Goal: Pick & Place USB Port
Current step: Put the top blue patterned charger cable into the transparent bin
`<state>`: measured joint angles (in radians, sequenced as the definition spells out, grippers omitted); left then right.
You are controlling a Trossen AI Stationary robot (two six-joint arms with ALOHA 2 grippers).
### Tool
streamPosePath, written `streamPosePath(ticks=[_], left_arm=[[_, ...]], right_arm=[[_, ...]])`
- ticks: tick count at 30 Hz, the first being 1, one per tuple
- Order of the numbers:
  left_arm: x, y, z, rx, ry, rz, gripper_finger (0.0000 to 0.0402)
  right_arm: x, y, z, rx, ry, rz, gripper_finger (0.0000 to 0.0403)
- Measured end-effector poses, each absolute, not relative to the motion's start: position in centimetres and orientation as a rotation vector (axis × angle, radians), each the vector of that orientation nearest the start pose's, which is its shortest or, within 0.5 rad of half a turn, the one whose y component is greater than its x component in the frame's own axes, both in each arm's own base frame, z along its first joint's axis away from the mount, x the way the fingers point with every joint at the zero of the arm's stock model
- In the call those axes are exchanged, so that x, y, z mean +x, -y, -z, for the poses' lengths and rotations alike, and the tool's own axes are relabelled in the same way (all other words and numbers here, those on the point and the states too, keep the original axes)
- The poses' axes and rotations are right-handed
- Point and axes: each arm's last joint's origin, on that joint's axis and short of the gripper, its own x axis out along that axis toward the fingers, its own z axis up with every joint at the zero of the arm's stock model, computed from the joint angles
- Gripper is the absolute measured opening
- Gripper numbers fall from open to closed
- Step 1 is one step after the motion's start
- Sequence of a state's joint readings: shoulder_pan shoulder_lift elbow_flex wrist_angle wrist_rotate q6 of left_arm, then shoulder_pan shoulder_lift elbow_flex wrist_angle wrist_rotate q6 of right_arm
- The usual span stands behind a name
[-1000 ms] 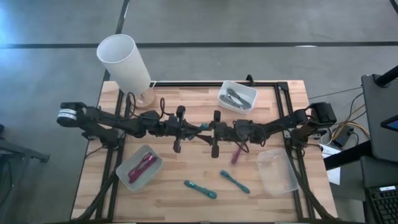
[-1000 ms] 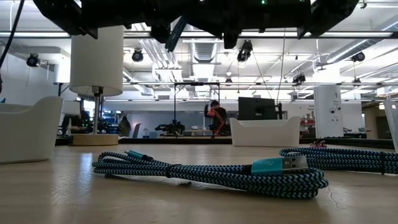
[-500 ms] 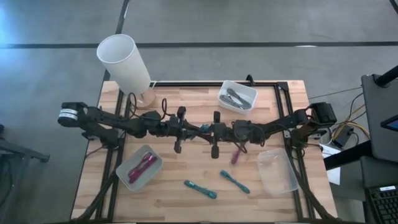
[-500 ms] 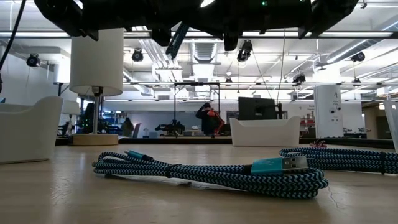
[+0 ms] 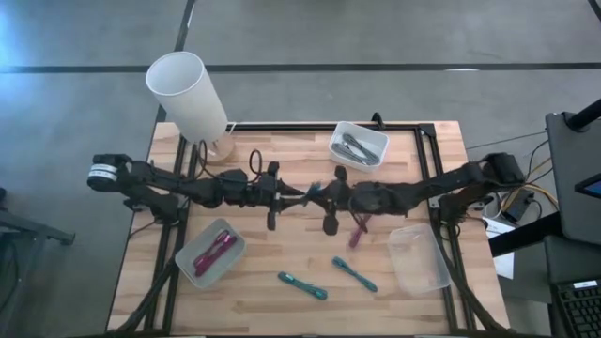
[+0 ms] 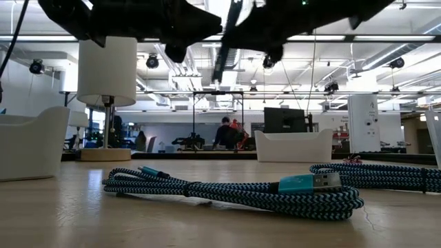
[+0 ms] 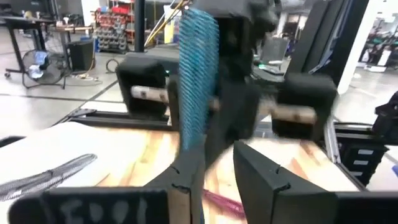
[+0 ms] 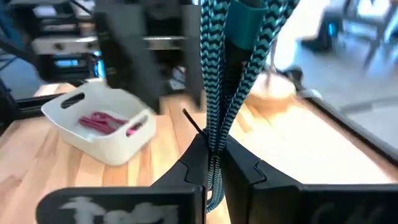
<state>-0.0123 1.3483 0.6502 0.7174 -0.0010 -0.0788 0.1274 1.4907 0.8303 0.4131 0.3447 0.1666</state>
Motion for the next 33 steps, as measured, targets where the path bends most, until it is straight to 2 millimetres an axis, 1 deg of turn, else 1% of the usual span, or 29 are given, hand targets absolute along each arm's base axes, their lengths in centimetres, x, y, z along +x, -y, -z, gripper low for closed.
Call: streamPosePath(ticks=[4, 7, 9, 12, 16, 20, 26, 29, 33], left_arm=[[28.5, 0.3, -24.9, -0.079, 0.000, -0.013, 0.0098], [28.5, 0.3, -24.8, -0.079, -0.015, -0.016, 0.0098], [28.5, 0.3, -24.7, -0.080, -0.028, -0.016, 0.0097], [28.4, 0.3, -24.4, -0.080, -0.054, -0.017, 0.0097], [28.4, 0.3, -24.2, -0.081, -0.075, -0.018, 0.0097], [28.4, 0.3, -24.1, -0.086, -0.090, -0.019, 0.0097], [28.3, 0.3, -24.0, -0.085, -0.109, -0.020, 0.0097], [28.3, 0.3, -23.9, -0.085, -0.112, -0.020, 0.0097], [28.3, 0.3, -23.8, -0.085, -0.129, -0.021, 0.0097]], right_arm=[[29.4, -3.4, -25.2, 0.231, -0.346, 0.258, 0.0020], [27.0, -3.5, -25.6, 0.316, -0.473, 0.287, 0.0020], [25.2, -3.5, -25.8, 0.404, -0.548, 0.323, 0.0020], [22.8, -3.9, -26.3, 0.549, -0.637, 0.337, 0.0020], [20.2, -4.4, -26.8, 0.669, -0.727, 0.341, 0.0020], [18.5, -5.5, -27.0, 0.843, -0.812, 0.320, 0.0020], [16.7, -8.0, -26.7, 0.999, -0.998, 0.266, 0.0020], [15.6, -8.9, -26.4, 1.023, -1.097, 0.279, 0.0020], [14.0, -9.1, -26.0, 1.023, -1.175, 0.377, 0.0020]])
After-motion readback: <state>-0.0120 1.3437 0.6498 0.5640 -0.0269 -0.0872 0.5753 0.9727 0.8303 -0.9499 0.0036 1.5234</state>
